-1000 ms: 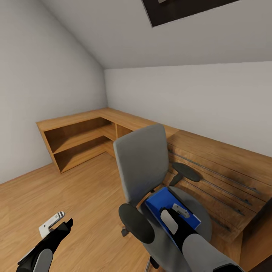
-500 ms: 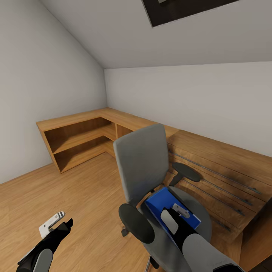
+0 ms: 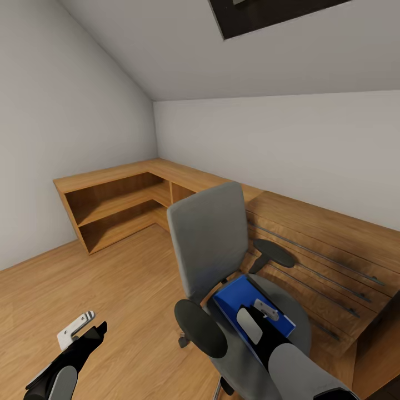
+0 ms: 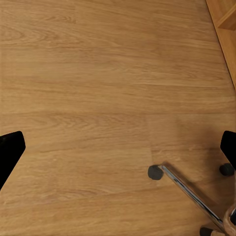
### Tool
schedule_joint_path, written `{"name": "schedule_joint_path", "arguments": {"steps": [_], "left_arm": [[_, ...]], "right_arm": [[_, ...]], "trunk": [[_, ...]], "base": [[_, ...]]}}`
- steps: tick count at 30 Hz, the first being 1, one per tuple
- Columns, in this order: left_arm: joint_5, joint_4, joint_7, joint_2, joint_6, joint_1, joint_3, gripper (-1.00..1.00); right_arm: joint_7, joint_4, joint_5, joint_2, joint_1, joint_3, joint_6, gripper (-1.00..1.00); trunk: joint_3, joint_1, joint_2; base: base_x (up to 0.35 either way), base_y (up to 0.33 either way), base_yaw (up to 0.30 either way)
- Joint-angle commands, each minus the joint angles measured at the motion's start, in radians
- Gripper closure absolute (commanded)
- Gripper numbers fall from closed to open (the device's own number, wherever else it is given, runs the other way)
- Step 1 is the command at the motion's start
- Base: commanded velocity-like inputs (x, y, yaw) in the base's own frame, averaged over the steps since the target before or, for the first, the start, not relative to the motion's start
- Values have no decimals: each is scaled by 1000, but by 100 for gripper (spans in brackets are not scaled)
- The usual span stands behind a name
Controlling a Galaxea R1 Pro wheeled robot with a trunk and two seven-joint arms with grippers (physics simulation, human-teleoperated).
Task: In the bedroom, organize the workspace by keeping the computer under the desk, ensuring the monitor is on the desk, placing the keyboard on the desk next to the monitor, placing the mouse on the desk next to the keyboard, moving the folder from the swivel chair onto the desk next to the mouse, stacking the notebook on top of the folder with the pen on top of the notebook, and positioning the swivel chair next to the desk.
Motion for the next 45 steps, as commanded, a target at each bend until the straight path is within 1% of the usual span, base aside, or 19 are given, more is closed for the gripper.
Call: {"name": "schedule_joint_path", "arguments": {"steps": [1,4,9,45], "left_arm": [[11,-2,7,-1,3,-1,1,-100],[11,-2,7,-1,3,-1,2,-100],[11,-2,7,-1,3,-1,2,-100],[11,-2,8,-1,4,-1,3,-100]], "right_arm": [[-6,10,-36,-1,0,3,8,100],[-6,10,-55,-2,0,3,25,100],[-5,10,-61,-2,0,4,48,100],[2,8,-58,-2,0,10,41,100]], "trunk": [[-1,0,0],[-1,0,0],[-1,0,0],[-1,0,0]], "base": [[0,0,0],[0,0,0],[0,0,0],[0,0,0]]}}
